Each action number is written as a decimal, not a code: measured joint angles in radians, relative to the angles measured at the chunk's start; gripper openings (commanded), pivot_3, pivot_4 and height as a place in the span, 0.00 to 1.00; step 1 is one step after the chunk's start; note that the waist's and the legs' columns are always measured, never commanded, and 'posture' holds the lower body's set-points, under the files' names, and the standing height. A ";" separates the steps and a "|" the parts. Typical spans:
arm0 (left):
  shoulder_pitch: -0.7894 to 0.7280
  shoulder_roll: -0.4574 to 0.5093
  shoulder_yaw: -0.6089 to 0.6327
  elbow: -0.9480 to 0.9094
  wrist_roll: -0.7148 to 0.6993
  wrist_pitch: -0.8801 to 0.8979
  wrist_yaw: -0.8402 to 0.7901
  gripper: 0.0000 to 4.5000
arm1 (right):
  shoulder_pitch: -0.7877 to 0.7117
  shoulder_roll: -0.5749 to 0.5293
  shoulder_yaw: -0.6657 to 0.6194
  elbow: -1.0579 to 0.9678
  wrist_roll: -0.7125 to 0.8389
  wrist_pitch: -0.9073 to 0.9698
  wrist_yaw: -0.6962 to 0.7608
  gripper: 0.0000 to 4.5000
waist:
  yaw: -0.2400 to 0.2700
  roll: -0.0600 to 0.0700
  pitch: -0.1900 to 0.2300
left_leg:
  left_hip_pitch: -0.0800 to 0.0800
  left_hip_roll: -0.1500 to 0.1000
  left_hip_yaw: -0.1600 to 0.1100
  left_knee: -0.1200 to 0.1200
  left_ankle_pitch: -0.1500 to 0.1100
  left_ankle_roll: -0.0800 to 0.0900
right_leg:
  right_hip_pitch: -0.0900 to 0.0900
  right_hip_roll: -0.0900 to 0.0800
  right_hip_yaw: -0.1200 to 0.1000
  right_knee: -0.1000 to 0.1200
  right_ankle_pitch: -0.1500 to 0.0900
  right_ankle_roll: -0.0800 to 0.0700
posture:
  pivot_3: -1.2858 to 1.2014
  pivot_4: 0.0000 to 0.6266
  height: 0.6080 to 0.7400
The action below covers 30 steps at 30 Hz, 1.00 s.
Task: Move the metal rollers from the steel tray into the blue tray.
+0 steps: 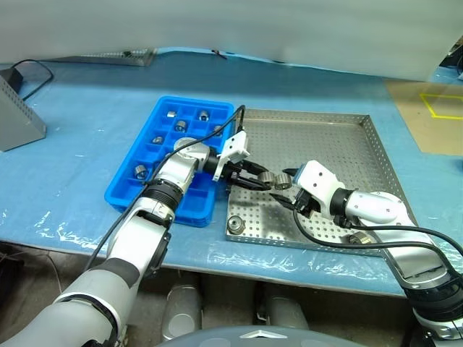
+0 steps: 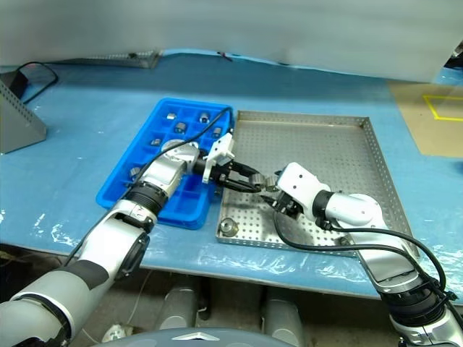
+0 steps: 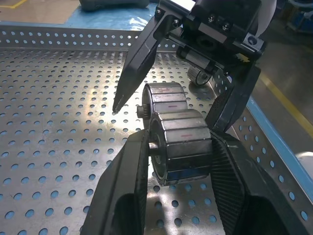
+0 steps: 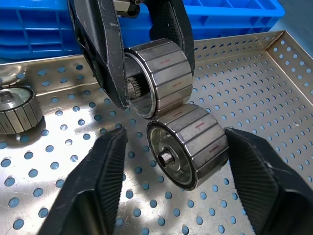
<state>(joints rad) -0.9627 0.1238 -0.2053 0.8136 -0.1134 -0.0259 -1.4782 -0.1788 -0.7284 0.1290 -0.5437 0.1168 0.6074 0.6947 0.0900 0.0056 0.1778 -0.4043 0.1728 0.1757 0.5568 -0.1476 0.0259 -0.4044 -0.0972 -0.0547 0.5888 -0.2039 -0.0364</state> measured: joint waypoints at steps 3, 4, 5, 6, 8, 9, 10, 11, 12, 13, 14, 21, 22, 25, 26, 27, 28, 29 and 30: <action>-0.007 -0.003 -0.001 0.007 0.002 -0.004 -0.004 0.38 | 0.002 -0.003 -0.001 0.001 -0.004 -0.003 -0.001 0.41 | -0.001 0.000 0.000 | 0.000 0.000 0.000 0.000 0.000 0.000 | 0.000 0.000 0.000 0.000 0.000 0.000 | 0.46 0.24 1.00; -0.009 -0.004 -0.001 0.010 0.003 -0.010 -0.002 0.38 | 0.002 -0.003 -0.001 0.001 -0.006 -0.003 -0.003 0.41 | -0.001 0.000 0.000 | 0.000 0.000 0.000 0.000 0.000 0.000 | 0.000 0.000 0.000 0.000 0.000 0.000 | 0.46 0.24 1.00; -0.010 -0.005 -0.001 0.012 0.004 -0.011 -0.001 0.38 | 0.002 -0.003 -0.001 0.001 -0.007 -0.003 -0.004 0.36 | -0.002 0.000 0.000 | 0.000 0.000 0.000 0.000 0.000 0.000 | 0.000 0.000 0.000 0.000 0.000 0.000 | 0.46 0.24 1.00; -0.011 -0.006 -0.001 0.014 0.005 -0.014 -0.001 0.38 | 0.002 -0.003 -0.001 0.001 -0.007 -0.002 -0.005 0.35 | -0.003 0.000 0.000 | 0.000 0.000 0.000 0.000 0.000 0.000 | 0.000 0.000 0.000 0.000 0.000 0.000 | 0.46 0.24 1.00; -0.013 -0.006 -0.001 0.017 0.005 -0.018 0.001 0.38 | 0.002 -0.001 0.000 0.001 -0.008 -0.001 -0.011 0.35 | -0.005 0.000 0.000 | 0.000 0.000 0.000 0.000 0.000 0.000 | 0.000 0.000 0.000 0.000 0.000 0.000 | 0.46 0.24 1.00; -0.015 -0.007 -0.001 0.020 0.006 -0.020 0.002 0.38 | 0.002 0.001 0.000 0.001 -0.009 0.001 -0.014 0.35 | -0.006 0.000 0.000 | 0.000 0.000 0.000 0.000 0.000 0.000 | 0.000 0.000 0.000 0.000 0.000 0.000 | 0.46 0.24 1.00; -0.017 -0.008 -0.001 0.022 0.007 -0.021 0.004 0.38 | 0.002 0.001 0.000 0.001 -0.011 0.002 -0.015 0.35 | -0.007 0.000 0.000 | 0.000 0.000 0.000 0.000 0.000 0.000 | 0.000 0.000 0.000 0.000 0.000 0.000 | 0.46 0.24 1.00; -0.018 -0.009 -0.001 0.025 0.008 -0.022 0.006 0.38 | 0.002 0.001 0.000 0.001 -0.014 0.004 -0.016 0.35 | -0.008 0.000 0.000 | 0.000 0.000 0.000 0.000 0.000 0.000 | 0.000 0.000 0.000 0.000 0.000 0.000 | 0.46 0.24 1.00; -0.018 -0.011 -0.001 0.029 0.008 -0.023 0.009 0.38 | 0.001 0.001 0.001 0.001 -0.018 0.005 -0.016 0.35 | -0.009 0.000 0.000 | 0.000 0.000 0.000 0.000 0.000 0.000 | 0.000 0.000 0.000 0.000 0.000 0.000 | 0.45 0.24 1.00; -0.018 -0.013 -0.001 0.032 0.008 -0.023 0.011 0.38 | 0.001 0.001 0.001 0.000 -0.018 0.006 -0.015 0.35 | -0.011 0.000 0.000 | 0.000 0.000 0.000 0.000 0.000 0.000 | 0.000 0.000 0.000 0.000 0.000 0.000 | 0.45 0.24 1.00; -0.019 -0.015 -0.001 0.035 0.009 -0.028 0.013 0.38 | 0.000 -0.001 0.001 0.000 -0.018 0.009 -0.014 0.35 | -0.013 0.000 0.000 | 0.000 0.000 0.000 0.000 0.000 0.000 | 0.000 0.000 0.000 0.000 0.000 0.000 | 0.45 0.24 1.00; -0.035 -0.040 0.000 0.056 0.020 -0.044 0.055 0.38 | -0.013 -0.049 0.005 -0.002 -0.073 -0.008 -0.015 0.35 | -0.021 0.000 0.000 | 0.000 0.000 0.000 0.000 0.000 0.000 | 0.000 0.000 0.000 0.000 0.000 0.000 | 0.46 0.24 1.00; -0.036 -0.043 0.000 0.057 0.021 -0.044 0.061 0.38 | -0.012 -0.056 0.010 -0.001 -0.093 -0.023 -0.020 0.35 | -0.021 0.000 0.000 | 0.000 0.000 0.000 0.000 0.000 0.000 | 0.000 0.000 0.000 0.000 0.000 0.000 | 0.46 0.24 1.00; -0.035 -0.050 -0.001 0.061 0.028 -0.044 0.084 0.38 | -0.002 -0.082 0.042 0.025 -0.174 -0.121 -0.049 0.35 | -0.021 0.000 0.000 | 0.000 0.000 0.000 0.000 0.000 0.000 | 0.000 0.000 0.000 0.000 0.000 0.000 | 0.47 0.24 1.00; -0.035 -0.051 -0.001 0.061 0.029 -0.043 0.091 0.38 | 0.000 -0.084 0.046 0.037 -0.193 -0.149 -0.056 0.35 | -0.021 0.000 0.000 | 0.000 0.000 0.000 0.000 0.000 0.000 | 0.000 0.000 0.000 0.000 0.000 0.000 | 0.47 0.24 1.00; -0.035 -0.051 -0.001 0.061 0.030 -0.042 0.097 0.38 | 0.000 -0.084 0.051 0.052 -0.208 -0.179 -0.064 0.35 | -0.021 0.000 0.000 | 0.000 0.000 0.000 0.000 0.000 0.000 | 0.000 0.000 0.000 0.000 0.000 0.000 | 0.47 0.24 1.00; -0.035 -0.051 -0.001 0.061 0.030 -0.039 0.102 0.38 | 0.000 -0.087 0.056 0.069 -0.226 -0.208 -0.068 0.35 | -0.021 0.000 0.000 | 0.000 0.000 0.000 0.000 0.000 0.000 | 0.000 0.000 0.000 0.000 0.000 0.000 | 0.47 0.24 1.00; -0.035 -0.053 -0.001 0.061 0.030 -0.037 0.107 0.38 | 0.000 -0.095 0.064 0.084 -0.244 -0.237 -0.071 0.35 | -0.021 0.000 0.000 | 0.000 0.000 0.000 0.000 0.000 0.000 | 0.000 0.000 0.000 0.000 0.000 0.000 | 0.48 0.24 1.00; -0.035 -0.055 -0.001 0.060 0.029 -0.033 0.112 0.38 | 0.000 -0.105 0.076 0.102 -0.268 -0.272 -0.073 0.35 | -0.021 0.000 0.000 | 0.000 0.000 0.000 0.000 0.000 0.000 | 0.000 0.000 0.000 0.000 0.000 0.000 | 0.48 0.24 1.00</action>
<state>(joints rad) -0.9973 0.0686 -0.2061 0.8739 -0.0847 -0.0584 -1.3665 -0.1787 -0.8336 0.2054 -0.4413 -0.1513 0.3359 0.6216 0.0694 0.0052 0.1781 -0.4044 0.1726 0.1757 0.5568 -0.1476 0.0259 -0.4045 -0.0972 -0.0546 0.5886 -0.2040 -0.0363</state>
